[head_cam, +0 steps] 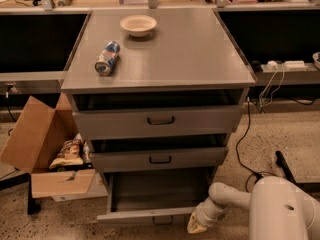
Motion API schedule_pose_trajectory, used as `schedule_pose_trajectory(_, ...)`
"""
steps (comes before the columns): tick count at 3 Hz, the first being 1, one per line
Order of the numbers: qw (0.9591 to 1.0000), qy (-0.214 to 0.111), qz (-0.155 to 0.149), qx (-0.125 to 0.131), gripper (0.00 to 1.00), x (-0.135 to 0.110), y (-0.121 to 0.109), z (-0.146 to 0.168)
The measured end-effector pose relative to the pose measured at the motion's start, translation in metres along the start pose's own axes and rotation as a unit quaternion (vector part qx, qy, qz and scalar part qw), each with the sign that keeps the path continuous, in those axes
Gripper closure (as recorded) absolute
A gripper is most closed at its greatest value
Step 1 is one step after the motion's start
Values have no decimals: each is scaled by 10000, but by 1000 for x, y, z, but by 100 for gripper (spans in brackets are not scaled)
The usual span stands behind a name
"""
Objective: Close bottom drawer
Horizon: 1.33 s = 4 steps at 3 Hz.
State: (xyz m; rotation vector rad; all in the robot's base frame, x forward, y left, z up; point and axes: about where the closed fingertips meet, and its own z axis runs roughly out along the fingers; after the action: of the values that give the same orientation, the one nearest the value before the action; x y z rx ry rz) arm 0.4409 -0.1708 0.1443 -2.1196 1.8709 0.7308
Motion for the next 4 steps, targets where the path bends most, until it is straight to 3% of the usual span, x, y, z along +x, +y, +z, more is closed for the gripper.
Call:
schedule_pose_trajectory(1, 10000, 0, 0, 0, 4, 0, 0, 0)
schedule_pose_trajectory(2, 10000, 0, 0, -1, 0, 0, 0, 0)
schedule_pose_trajectory(3, 10000, -1, 0, -1, 0, 0, 0, 0)
schedule_pose_trajectory(4, 9999, -30, -58, 138, 18, 1, -3, -2)
